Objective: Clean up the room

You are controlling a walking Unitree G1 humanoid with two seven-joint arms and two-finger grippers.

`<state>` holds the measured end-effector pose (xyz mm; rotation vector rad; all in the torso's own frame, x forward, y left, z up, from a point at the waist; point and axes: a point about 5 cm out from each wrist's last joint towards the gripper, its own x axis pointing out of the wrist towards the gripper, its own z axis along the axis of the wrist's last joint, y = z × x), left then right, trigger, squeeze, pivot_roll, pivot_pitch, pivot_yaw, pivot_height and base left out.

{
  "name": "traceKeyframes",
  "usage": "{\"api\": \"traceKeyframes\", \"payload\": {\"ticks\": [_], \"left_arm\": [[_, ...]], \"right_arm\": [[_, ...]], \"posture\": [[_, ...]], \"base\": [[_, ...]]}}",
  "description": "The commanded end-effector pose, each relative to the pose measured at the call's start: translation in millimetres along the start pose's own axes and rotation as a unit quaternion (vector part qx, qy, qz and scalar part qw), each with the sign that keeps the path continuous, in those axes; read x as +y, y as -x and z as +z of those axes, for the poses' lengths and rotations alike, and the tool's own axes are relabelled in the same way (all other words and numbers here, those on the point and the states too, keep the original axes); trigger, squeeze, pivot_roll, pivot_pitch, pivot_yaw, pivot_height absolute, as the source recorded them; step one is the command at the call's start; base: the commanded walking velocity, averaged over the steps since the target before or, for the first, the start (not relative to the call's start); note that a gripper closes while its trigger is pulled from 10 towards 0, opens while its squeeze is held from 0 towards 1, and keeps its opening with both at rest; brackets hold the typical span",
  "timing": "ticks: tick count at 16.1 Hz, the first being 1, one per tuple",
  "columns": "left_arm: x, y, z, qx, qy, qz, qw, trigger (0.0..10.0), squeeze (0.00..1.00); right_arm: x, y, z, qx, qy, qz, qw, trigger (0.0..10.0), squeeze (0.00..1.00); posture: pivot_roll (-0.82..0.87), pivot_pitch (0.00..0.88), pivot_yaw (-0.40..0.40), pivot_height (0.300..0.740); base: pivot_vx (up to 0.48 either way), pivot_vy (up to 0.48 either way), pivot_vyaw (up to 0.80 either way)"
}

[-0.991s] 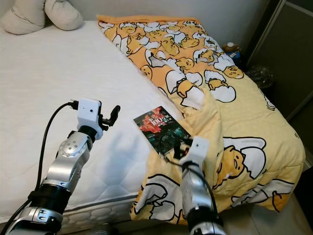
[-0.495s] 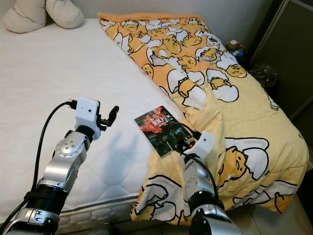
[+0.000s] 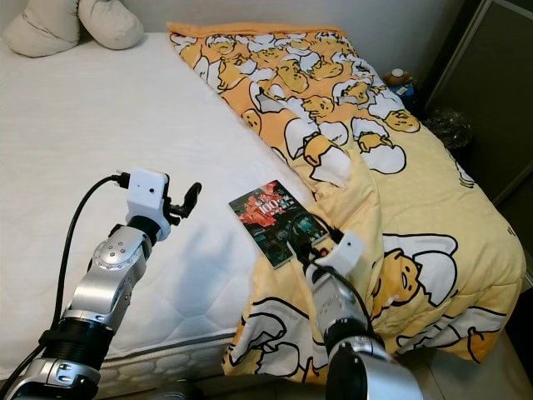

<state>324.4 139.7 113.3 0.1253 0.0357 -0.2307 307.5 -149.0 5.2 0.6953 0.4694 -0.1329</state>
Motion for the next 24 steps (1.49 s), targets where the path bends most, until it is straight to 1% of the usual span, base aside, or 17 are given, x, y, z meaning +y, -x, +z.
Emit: {"api": "traceKeyframes", "payload": {"ticks": [1, 4, 5, 6, 12, 13, 15, 17, 18, 19, 21, 23, 24], "left_arm": [[-0.2, 1.1, 2.9, -0.003, -0.008, -0.001, 1.0, 10.0, 0.0], [1.7, 4.4, 3.0, -0.003, -0.012, 0.001, 1.0, 10.0, 0.0], [2.4, 5.4, 2.9, -0.003, -0.013, 0.002, 1.0, 10.0, 0.0], [3.9, 7.0, 2.8, -0.001, -0.014, 0.005, 1.0, 10.0, 0.0], [9.5, 14.6, 3.0, 0.002, -0.021, 0.012, 1.0, 10.0, 0.0], [10.0, 15.9, 3.3, 0.003, -0.022, 0.012, 1.0, 10.0, 0.0], [8.8, 17.0, 2.8, 0.006, -0.023, 0.009, 1.0, 10.0, 0.0], [7.5, 17.3, 2.5, 0.008, -0.024, 0.006, 1.0, 10.0, 0.0], [6.0, 17.2, 3.2, 0.008, -0.023, 0.004, 1.0, 10.0, 0.0], [5.3, 16.9, 3.9, 0.008, -0.023, 0.003, 1.0, 10.0, 0.0], [5.3, 17.2, 4.4, 0.009, -0.024, 0.002, 1.0, 10.0, 0.0], [5.3, 17.0, 4.9, 0.008, -0.024, 0.002, 1.0, 10.0, 0.0], [4.9, 17.3, 4.4, 0.009, -0.023, 0.004, 1.0, 10.0, 0.0]], "right_arm": [[-1.0, -1.2, 4.0, 0.002, 0.001, -0.004, 1.0, 10.0, 0.0], [4.1, -4.9, 13.7, -0.001, 0.01, -0.003, 1.0, 10.0, 0.0], [5.4, -5.5, 15.2, -0.002, 0.008, -0.001, 1.0, 10.0, 0.0], [7.7, -6.6, 16.6, 0.0, -0.005, 0.0, 1.0, 10.0, 0.0], [9.9, -7.1, 13.0, 0.009, -0.011, -0.007, 1.0, 10.0, 0.0], [7.9, -6.6, 13.6, 0.003, 0.017, -0.016, 1.0, 10.0, 0.0], [0.6, -5.7, 16.9, -0.001, 0.053, -0.044, 0.998, 10.0, 0.0], [-2.5, -5.5, 19.4, -0.002, 0.051, -0.055, 0.997, 10.0, 0.0], [-2.2, -6.0, 21.2, -0.002, 0.037, -0.057, 0.998, 10.0, 0.0], [0.0, -6.9, 21.7, 0.003, 0.021, -0.055, 0.998, 10.0, 0.0], [5.1, -8.3, 21.4, 0.008, 0.007, -0.049, 0.999, 10.0, 0.0], [14.6, -10.3, 20.9, 0.01, 0.017, -0.036, 0.999, 10.0, 0.0], [21.7, -11.2, 18.9, 0.013, 0.032, -0.023, 0.999, 10.0, 0.0]], "posture": [[0.17, 0.0, -0.004, 0.74], [0.19, 0.013, -0.009, 0.74], [0.19, 0.015, -0.011, 0.74], [0.2, 0.021, -0.013, 0.74], [0.23, 0.041, -0.011, 0.74], [0.22, 0.046, -0.006, 0.74], [0.22, 0.05, 0.0, 0.74], [0.22, 0.05, 0.001, 0.74], [0.22, 0.051, 0.003, 0.74], [0.22, 0.053, 0.003, 0.74], [0.22, 0.054, 0.002, 0.74], [0.23, 0.053, -0.007, 0.74], [0.23, 0.054, -0.009, 0.74]], "base": [[0.0, 0.0, 0.0], [0.0, 0.0, 0.0], [0.0, 0.0, 0.0], [0.0, 0.0, 0.0], [0.0, 0.0, 0.0], [0.0, 0.0, 0.0], [0.0, 0.0, 0.0], [0.0, 0.0, 0.0], [0.0, 0.0, 0.0], [0.0, 0.0, 0.0], [0.0, 0.0, 0.0], [0.0, 0.0, 0.0], [0.0, 0.0, 0.0]]}}
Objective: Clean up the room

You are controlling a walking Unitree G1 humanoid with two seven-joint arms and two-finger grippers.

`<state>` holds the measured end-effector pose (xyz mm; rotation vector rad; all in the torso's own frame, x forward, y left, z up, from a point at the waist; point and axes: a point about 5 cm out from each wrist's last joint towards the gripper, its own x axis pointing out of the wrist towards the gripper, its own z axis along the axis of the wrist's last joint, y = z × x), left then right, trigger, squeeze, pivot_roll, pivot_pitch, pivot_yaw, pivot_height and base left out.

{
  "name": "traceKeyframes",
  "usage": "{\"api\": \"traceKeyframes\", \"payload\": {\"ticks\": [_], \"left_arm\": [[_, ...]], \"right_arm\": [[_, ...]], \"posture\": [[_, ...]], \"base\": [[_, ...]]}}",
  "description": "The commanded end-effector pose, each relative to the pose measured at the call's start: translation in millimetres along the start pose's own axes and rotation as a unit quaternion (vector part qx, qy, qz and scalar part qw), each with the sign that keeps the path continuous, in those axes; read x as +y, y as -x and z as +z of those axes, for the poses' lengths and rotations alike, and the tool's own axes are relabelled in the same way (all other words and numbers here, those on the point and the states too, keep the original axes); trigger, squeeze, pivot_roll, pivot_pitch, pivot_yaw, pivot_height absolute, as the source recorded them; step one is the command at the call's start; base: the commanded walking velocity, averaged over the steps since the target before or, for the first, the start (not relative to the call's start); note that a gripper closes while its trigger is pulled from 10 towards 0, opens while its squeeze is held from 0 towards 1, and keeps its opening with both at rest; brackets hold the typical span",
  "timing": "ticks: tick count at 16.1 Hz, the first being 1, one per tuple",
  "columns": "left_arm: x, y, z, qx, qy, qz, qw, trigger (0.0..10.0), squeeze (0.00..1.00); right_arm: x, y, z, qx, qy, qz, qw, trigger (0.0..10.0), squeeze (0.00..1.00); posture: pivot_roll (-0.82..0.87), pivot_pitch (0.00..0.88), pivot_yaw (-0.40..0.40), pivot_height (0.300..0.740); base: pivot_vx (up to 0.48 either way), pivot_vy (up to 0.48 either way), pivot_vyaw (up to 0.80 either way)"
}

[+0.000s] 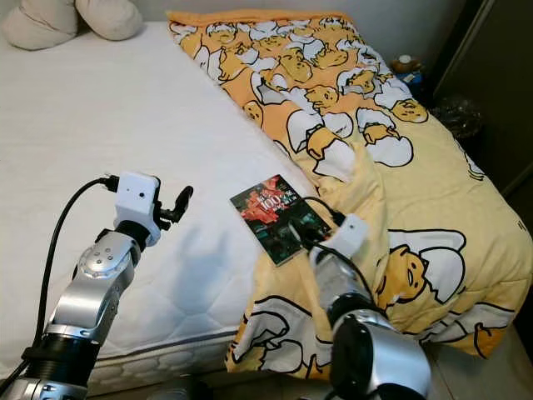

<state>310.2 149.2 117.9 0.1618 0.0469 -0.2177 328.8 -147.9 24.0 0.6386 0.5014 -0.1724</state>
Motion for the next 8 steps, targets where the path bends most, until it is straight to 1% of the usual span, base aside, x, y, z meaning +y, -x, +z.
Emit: {"api": "traceKeyframes", "payload": {"ticks": [1, 2, 7, 8], "left_arm": [[-2.3, 2.1, 0.6, 0.002, -0.005, -0.003, 1.0, 10.0, 0.0], [-3.6, 3.2, -0.4, 0.003, -0.005, -0.005, 1.0, 10.0, 0.0], [-6.6, 3.3, -0.5, 0.004, -0.004, -0.01, 1.0, 10.0, 0.0], [-6.6, 2.9, -0.4, 0.003, -0.004, -0.009, 1.0, 10.0, 0.0]], "right_arm": [[5.3, -0.7, -1.2, 0.007, 0.012, 0.007, 1.0, 10.0, 0.0], [5.9, -0.6, -1.6, 0.006, 0.026, 0.009, 1.0, 10.0, 0.0], [13.5, -1.6, 1.1, 0.001, 0.036, 0.023, 0.999, 10.0, 0.0], [15.9, -1.8, 2.5, -0.004, 0.054, 0.028, 0.998, 10.0, 0.0]], "posture": [[0.23, 0.054, -0.009, 0.74], [0.23, 0.054, -0.01, 0.74], [0.23, 0.043, -0.017, 0.74], [0.23, 0.041, -0.017, 0.74]], "base": [[0.0, 0.0, 0.0], [0.0, 0.0, 0.0], [0.0, 0.0, 0.0], [0.0, 0.0, 0.0]]}}
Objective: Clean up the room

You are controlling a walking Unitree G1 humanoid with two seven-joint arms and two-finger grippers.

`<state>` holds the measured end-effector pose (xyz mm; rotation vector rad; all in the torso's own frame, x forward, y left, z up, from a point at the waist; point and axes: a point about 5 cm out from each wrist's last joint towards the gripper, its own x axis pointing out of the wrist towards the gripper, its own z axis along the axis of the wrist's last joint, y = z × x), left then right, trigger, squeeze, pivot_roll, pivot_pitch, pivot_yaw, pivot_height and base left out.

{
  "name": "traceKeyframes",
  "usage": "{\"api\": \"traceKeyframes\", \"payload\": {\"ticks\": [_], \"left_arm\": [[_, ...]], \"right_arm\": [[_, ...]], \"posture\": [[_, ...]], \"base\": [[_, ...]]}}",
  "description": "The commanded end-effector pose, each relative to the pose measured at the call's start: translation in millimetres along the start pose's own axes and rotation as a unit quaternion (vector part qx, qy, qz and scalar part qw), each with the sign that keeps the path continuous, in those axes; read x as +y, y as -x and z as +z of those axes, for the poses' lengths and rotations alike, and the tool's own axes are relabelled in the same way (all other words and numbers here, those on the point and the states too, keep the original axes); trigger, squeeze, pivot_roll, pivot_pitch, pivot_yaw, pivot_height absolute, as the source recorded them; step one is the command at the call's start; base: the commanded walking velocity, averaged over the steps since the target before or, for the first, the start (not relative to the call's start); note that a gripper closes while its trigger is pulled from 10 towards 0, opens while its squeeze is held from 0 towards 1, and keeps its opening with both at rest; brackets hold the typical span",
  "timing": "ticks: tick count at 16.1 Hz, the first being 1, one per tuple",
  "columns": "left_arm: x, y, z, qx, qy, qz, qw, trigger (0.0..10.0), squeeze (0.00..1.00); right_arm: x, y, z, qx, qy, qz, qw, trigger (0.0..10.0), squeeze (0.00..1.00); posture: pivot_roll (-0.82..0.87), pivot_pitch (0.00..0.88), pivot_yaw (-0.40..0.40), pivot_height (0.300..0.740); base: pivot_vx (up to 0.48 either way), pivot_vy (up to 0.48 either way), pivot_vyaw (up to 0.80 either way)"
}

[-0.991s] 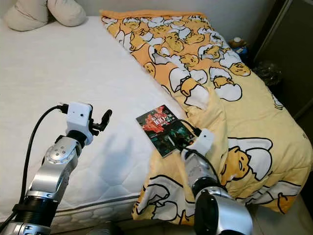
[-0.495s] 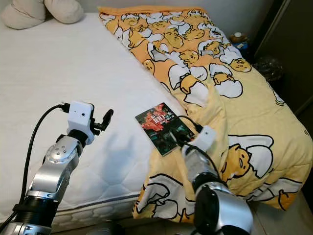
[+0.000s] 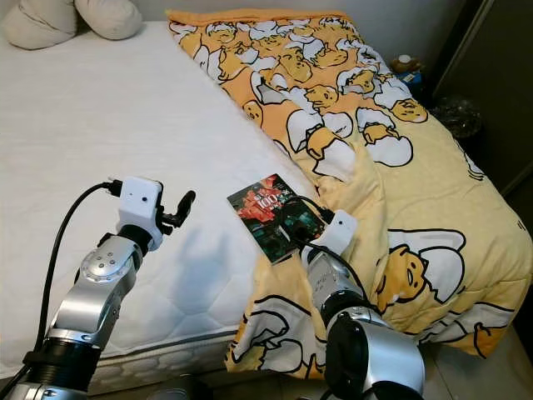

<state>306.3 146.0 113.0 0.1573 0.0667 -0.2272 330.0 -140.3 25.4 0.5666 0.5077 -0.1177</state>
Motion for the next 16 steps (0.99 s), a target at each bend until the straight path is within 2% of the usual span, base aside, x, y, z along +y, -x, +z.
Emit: {"api": "traceKeyframes", "payload": {"ticks": [1, 2, 4, 7, 10, 11, 12, 16], "left_arm": [[-2.2, -0.2, 3.9, -0.006, -0.007, -0.004, 1.0, 10.0, 0.0], [-3.2, -1.5, 3.9, -0.006, -0.006, -0.005, 1.0, 10.0, 0.0], [-5.9, -3.5, 3.8, -0.006, -0.004, -0.007, 1.0, 10.0, 0.0], [-11.6, -7.5, 3.4, -0.006, 0.003, -0.015, 1.0, 10.0, 0.0], [-16.7, -12.2, 3.2, -0.007, 0.007, -0.025, 1.0, 10.0, 0.0], [-19.3, -15.2, 3.9, -0.007, 0.008, -0.031, 0.999, 10.0, 0.0], [-23.4, -18.0, 5.5, -0.01, 0.009, -0.039, 0.999, 10.0, 0.0], [-24.8, -21.6, 7.7, -0.012, 0.008, -0.045, 0.999, 10.0, 0.0]], "right_arm": [[10.9, -1.9, 8.5, -0.018, 0.033, 0.017, 0.999, 10.0, 0.0], [16.9, -2.2, 12.1, -0.031, 0.06, 0.032, 0.997, 10.0, 0.0], [19.0, -1.8, 11.4, -0.038, 0.064, 0.039, 0.996, 10.0, 0.0], [8.4, 6.9, -13.4, -0.049, 0.103, 0.045, 0.992, 10.0, 0.0], [-2.0, 15.3, -26.0, -0.066, 0.11, 0.045, 0.991, 10.0, 0.0], [-2.3, 15.7, -26.8, -0.067, 0.108, 0.047, 0.991, 7.0, 0.0], [-1.7, 14.8, -27.6, -0.06, 0.099, 0.05, 0.992, 0.0, 0.0], [0.5, 11.5, -18.6, -0.063, 0.085, 0.043, 0.993, 0.0, 0.0]], "posture": [[0.23, 0.04, -0.018, 0.74], [0.22, 0.032, -0.021, 0.74], [0.21, 0.024, -0.023, 0.74], [0.17, 0.001, -0.022, 0.74], [0.14, 0.0, -0.012, 0.74], [0.12, 0.0, 0.001, 0.74], [0.12, 0.0, 0.004, 0.74], [0.12, 0.0, 0.01, 0.74]], "base": [[0.0, 0.0, 0.0], [0.0, 0.0, 0.0], [0.0, 0.0, 0.0], [0.0, 0.0, 0.0], [0.0, 0.0, 0.0], [0.0, 0.0, 0.0], [0.0, 0.0, 0.0], [0.0, 0.0, 0.0]]}}
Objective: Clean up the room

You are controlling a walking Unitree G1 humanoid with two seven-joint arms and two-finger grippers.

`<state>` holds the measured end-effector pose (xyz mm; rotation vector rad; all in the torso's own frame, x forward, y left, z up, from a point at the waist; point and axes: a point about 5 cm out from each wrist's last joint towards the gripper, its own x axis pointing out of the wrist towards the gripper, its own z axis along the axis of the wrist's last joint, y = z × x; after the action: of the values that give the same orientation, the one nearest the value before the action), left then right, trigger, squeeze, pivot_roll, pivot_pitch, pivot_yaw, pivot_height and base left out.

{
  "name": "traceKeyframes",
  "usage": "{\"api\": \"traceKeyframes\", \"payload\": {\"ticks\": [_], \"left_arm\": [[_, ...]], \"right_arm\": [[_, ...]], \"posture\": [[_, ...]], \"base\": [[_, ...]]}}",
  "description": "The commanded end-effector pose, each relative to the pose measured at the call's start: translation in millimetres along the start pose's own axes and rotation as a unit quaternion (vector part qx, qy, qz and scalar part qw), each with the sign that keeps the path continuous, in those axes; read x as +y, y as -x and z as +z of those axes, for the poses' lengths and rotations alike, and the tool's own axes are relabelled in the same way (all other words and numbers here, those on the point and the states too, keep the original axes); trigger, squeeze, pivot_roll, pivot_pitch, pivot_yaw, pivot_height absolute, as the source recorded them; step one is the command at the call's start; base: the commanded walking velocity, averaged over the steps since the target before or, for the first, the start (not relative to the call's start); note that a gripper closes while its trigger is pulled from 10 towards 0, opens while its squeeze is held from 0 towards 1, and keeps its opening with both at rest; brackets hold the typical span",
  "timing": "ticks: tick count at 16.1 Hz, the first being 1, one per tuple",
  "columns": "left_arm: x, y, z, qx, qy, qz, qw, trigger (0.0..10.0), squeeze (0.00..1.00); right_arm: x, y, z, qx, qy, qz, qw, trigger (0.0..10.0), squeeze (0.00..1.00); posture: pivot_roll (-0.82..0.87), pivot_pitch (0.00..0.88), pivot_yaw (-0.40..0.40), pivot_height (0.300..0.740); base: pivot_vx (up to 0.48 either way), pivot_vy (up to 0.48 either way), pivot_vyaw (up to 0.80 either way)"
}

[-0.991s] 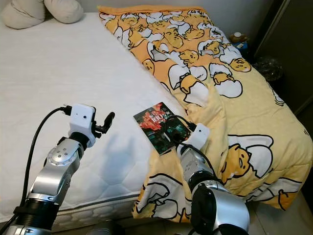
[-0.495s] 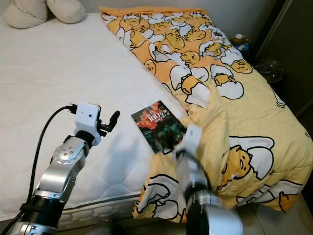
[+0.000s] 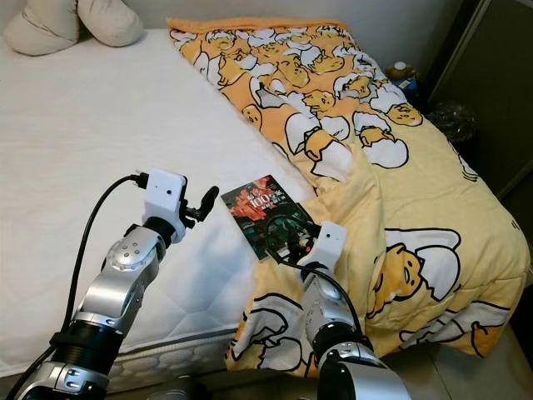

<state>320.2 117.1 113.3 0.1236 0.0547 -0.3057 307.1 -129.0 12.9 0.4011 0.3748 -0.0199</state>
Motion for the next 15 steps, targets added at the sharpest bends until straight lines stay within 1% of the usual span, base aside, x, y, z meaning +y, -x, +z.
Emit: {"api": "traceKeyframes", "payload": {"ticks": [1, 2, 3, 4, 5, 6, 7, 8, 9, 10, 12, 13, 15], "left_arm": [[0.8, -2.5, 1.3, -0.001, -0.008, -0.005, 1.0, 10.0, 0.0], [1.3, -2.6, 0.6, 0.0, -0.01, -0.004, 1.0, 10.0, 0.0], [2.2, -2.6, -1.5, 0.004, -0.015, 0.0, 1.0, 10.0, 0.0], [3.0, -2.7, -3.1, 0.005, -0.012, 0.008, 1.0, 10.0, 0.0], [4.3, -2.4, -4.3, 0.007, -0.003, 0.016, 1.0, 10.0, 0.0], [10.2, -2.1, -7.1, 0.013, 0.037, 0.042, 0.998, 10.0, 0.0], [13.6, -2.0, -8.5, 0.013, 0.055, 0.056, 0.997, 10.0, 0.0], [13.2, -1.8, -8.3, 0.009, 0.05, 0.055, 0.997, 10.0, 0.0], [12.3, -1.8, -8.2, 0.007, 0.047, 0.053, 0.997, 10.0, 0.0], [7.0, -2.5, -5.8, -0.003, 0.037, 0.041, 0.998, 10.0, 0.0], [-2.0, -4.9, 0.4, -0.021, 0.022, 0.019, 0.999, 10.0, 0.0], [-3.3, -5.4, 1.5, -0.024, 0.019, 0.017, 0.999, 10.0, 0.0], [-5.4, -6.6, 2.7, -0.026, 0.016, 0.01, 0.999, 10.0, 0.0]], "right_arm": [[3.9, -3.8, 12.8, -0.022, 0.014, 0.007, 1.0, 0.0, 0.0], [4.5, -3.5, 16.5, -0.036, 0.042, 0.008, 0.998, 0.0, 0.0], [3.6, 0.7, 31.6, -0.102, 0.156, -0.009, 0.982, 0.0, 0.0], [6.2, 14.3, 49.4, -0.199, 0.274, -0.014, 0.941, 10.0, 0.0], [4.6, 20.6, 52.9, -0.22, 0.288, -0.023, 0.932, 10.0, 0.0], [-2.0, 35.7, 55.1, -0.244, 0.294, -0.044, 0.923, 10.0, 0.0], [-7.3, 46.4, 53.5, -0.249, 0.288, -0.059, 0.923, 10.0, 0.0], [-10.3, 54.2, 50.4, -0.249, 0.273, -0.066, 0.927, 10.0, 0.0], [-11.2, 57.9, 48.9, -0.25, 0.267, -0.07, 0.928, 10.0, 0.55], [-8.9, 63.4, 46.1, -0.255, 0.25, -0.06, 0.932, 10.0, 1.0], [-5.9, 67.4, 45.4, -0.255, 0.22, -0.052, 0.94, 10.0, 1.0], [-4.9, 69.1, 45.7, -0.252, 0.218, -0.052, 0.942, 10.0, 1.0], [-1.0, 69.7, 43.9, -0.231, 0.2, -0.026, 0.952, 10.0, 1.0]], "posture": [[0.13, 0.0, 0.007, 0.74], [0.12, 0.0, 0.005, 0.74], [0.13, 0.0, 0.002, 0.74], [0.11, 0.0, -0.004, 0.74], [0.11, 0.0, -0.004, 0.74], [0.09, 0.0, -0.01, 0.74], [0.08, 0.0, -0.008, 0.74], [0.07, 0.0, -0.007, 0.74], [0.07, 0.0, -0.007, 0.74], [0.06, 0.0, -0.003, 0.74], [0.05, 0.0, 0.0, 0.74], [0.05, 0.0, 0.0, 0.74], [0.05, 0.0, 0.001, 0.74]], "base": [[0.0, 0.0, 0.0], [0.0, 0.0, 0.0], [0.0, 0.0, 0.0], [0.0, 0.0, 0.0], [0.0, 0.0, 0.0], [0.0, 0.0, 0.0], [0.0, 0.0, 0.0], [0.0, 0.0, 0.0], [0.0, 0.0, 0.0], [0.0, 0.0, 0.0], [0.0, 0.0, 0.0], [0.0, 0.0, 0.0], [0.0, 0.0, 0.0]]}}
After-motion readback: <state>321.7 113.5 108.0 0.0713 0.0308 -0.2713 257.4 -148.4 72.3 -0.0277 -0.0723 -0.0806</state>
